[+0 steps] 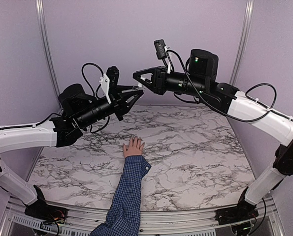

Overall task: Paint the nails
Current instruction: Screw the nail polish bottle cap onto the nail polish bottle.

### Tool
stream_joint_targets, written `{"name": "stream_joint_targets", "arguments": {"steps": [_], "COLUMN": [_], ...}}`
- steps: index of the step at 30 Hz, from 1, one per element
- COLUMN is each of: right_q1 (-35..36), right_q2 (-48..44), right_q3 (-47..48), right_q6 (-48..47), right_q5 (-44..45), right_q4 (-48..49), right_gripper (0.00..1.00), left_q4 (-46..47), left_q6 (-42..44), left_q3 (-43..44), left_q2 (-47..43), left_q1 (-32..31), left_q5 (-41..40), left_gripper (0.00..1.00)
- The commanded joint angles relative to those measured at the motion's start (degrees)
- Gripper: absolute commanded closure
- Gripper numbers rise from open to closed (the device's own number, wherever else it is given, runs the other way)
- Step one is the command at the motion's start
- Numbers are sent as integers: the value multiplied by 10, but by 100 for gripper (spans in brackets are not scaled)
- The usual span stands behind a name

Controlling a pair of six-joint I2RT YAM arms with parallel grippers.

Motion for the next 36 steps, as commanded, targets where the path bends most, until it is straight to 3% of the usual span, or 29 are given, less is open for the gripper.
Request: {"name": "stream_joint_targets", "arguments": {"steps": [1, 4, 10, 16, 20, 24, 29, 36], "right_q1": [14, 14, 13, -26, -67, -80, -81, -80], "right_q2": [2, 9, 4, -31, -74, -78, -76, -73], "right_q3": [17, 22, 21, -9, -79, -72, -61, -46], "right_q6": [45, 56, 50, 63, 113, 98, 88, 53], "right_q5": [31, 34, 21, -13, -108, -182, -256, -331], "right_q4": [-38, -43, -22, 33, 175, 197, 201, 166], "right_gripper": [100, 100, 100, 63, 44, 28, 28, 39], "left_q4": [23, 23, 24, 39, 51, 124, 210, 227], "left_q6": [70, 84, 42, -51, -123, -236, -339, -359], "left_q3": [35, 44, 43, 6, 7, 19, 40, 64], "left_q2": [25, 38, 42, 14, 12, 34, 67, 78], "left_q1": [-9, -19, -17, 16, 41, 56, 59, 58], "left_q5": [-117, -158, -115, -12, 135, 266, 346, 364], "left_gripper": [100, 100, 100, 100, 100, 100, 100, 100]}}
